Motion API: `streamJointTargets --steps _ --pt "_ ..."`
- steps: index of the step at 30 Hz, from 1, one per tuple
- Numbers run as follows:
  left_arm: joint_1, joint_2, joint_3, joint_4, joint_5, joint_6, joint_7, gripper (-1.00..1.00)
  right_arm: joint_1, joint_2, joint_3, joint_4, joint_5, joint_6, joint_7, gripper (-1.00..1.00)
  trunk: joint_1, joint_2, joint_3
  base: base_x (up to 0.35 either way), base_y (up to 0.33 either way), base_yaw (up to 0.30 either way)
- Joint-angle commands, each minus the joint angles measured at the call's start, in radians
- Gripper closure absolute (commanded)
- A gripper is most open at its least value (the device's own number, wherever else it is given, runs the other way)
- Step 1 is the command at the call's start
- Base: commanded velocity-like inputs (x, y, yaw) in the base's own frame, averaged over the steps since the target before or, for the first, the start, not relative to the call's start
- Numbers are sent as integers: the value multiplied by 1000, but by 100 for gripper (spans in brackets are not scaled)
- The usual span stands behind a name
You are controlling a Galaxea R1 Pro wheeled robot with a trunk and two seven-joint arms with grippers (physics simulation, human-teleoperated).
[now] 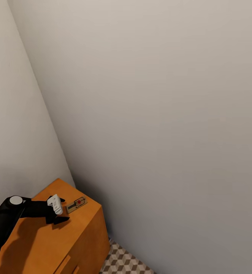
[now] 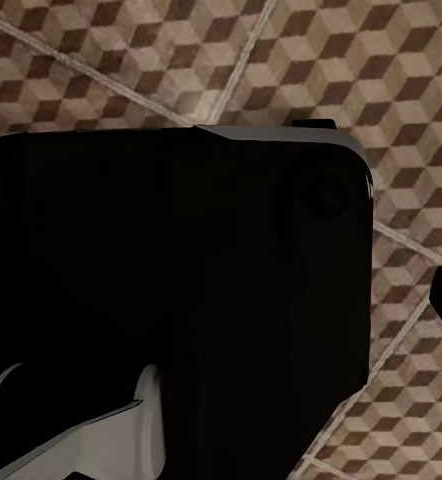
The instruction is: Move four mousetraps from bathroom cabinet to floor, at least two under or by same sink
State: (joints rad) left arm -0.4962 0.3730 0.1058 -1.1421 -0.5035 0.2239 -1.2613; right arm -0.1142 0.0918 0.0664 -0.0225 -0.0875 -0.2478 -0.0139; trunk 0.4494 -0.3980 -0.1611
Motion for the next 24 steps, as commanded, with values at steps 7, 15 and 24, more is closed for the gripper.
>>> streamJointTargets --steps 7,15,24 --pt "-1 1 3 -3 0 10 -7 -100 -1 0 7 1 -9 -4 -1 -100 1 -2 -2 0 0 0" --pt "-1 15 3 -3 0 11 -9 -100 -1 -1 7 1 -9 -4 -1 -100 1 -2 -2 0 0 0" --pt "-1 17 3 -3 0 10 -9 -100 -1 0 7 1 -9 -4 -1 -100 1 -2 -3 0 0 0"
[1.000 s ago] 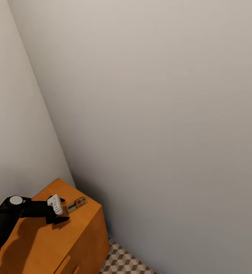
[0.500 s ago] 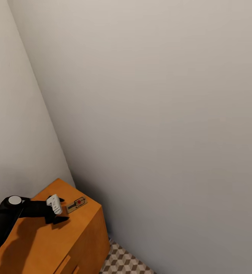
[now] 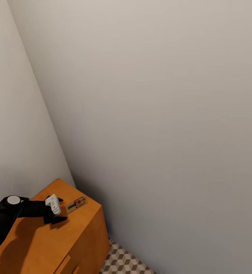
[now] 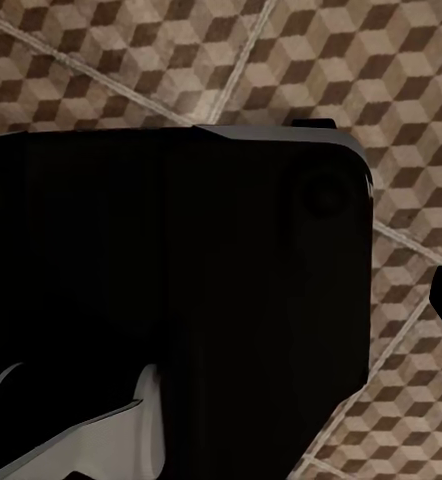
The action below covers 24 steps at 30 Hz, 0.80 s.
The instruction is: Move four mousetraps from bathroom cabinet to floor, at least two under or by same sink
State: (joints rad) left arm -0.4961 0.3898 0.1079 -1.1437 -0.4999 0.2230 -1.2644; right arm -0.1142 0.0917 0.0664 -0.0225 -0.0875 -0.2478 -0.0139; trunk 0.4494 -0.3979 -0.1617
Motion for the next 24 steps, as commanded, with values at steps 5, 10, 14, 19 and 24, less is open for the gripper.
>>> streamJointTargets --steps 5,10,14,19,24 --pt "-1 0 1 -3 -3 11 -6 -100 -1 0 7 1 -9 -4 -1 -100 1 -2 -5 0 0 0" --pt "-1 0 1 -4 -3 12 -6 -100 -1 0 7 1 -9 -4 -1 -100 1 -2 -11 0 0 0" --pt "-1 0 1 -4 -3 12 -6 -100 -1 0 7 1 -9 -4 -1 -100 1 -2 -16 0 0 0" --pt "-1 0 1 -3 -3 12 -6 -100 -1 0 7 1 -9 -5 -1 -100 1 -2 -22 4 0 0" --pt "-1 -1 1 -2 -3 12 -5 -100 -1 0 7 1 -9 -4 -1 -100 1 -2 -26 134 0 0"
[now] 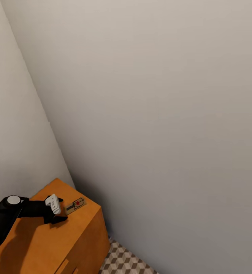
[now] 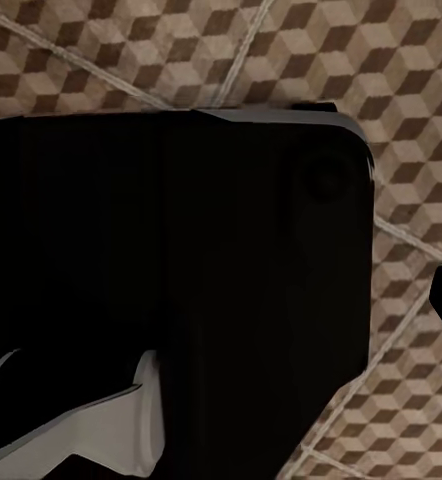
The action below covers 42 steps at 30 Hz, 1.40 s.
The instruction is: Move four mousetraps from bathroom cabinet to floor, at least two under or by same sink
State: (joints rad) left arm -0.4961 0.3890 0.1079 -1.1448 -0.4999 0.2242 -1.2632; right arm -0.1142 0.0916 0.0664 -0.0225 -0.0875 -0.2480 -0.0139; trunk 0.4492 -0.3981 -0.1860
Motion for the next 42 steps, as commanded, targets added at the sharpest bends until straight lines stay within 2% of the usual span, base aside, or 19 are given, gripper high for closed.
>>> streamJointTargets --steps 1,42 --pt "-1 0 1 -1 -3 11 -6 -100 -1 0 7 1 -9 -4 -1 -100 1 -2 -2 149 0 0" --pt "-1 -4 -4 3 -5 7 -5 -100 -1 0 7 1 -9 -4 -1 -100 1 -2 -3 6 0 0"
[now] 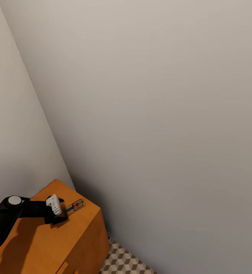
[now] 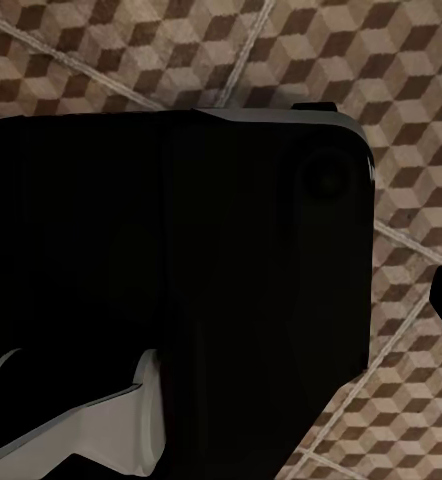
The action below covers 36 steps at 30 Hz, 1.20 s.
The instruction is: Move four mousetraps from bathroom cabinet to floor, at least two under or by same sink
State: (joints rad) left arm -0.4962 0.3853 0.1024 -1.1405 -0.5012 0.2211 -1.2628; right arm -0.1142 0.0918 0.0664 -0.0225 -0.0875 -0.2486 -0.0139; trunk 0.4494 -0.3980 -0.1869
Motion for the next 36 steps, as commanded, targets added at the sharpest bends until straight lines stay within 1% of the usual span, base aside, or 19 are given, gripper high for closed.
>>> streamJointTargets --steps 1,9,13,36 --pt "-1 0 1 -1 -3 9 -6 -100 -1 0 7 1 -9 -4 -1 -100 1 -2 -2 0 0 0" --pt "-1 0 1 13 -2 -53 -6 -100 -1 0 7 1 -9 -3 -1 -100 1 -2 -2 0 0 0" --pt "-1 0 1 19 -2 -62 -6 -100 -1 0 7 1 -9 -3 -1 -100 1 -2 -2 0 0 0" --pt "-1 0 0 22 -1 -69 -7 -100 -1 0 7 1 -9 -4 -1 -100 1 -2 -2 0 0 0"
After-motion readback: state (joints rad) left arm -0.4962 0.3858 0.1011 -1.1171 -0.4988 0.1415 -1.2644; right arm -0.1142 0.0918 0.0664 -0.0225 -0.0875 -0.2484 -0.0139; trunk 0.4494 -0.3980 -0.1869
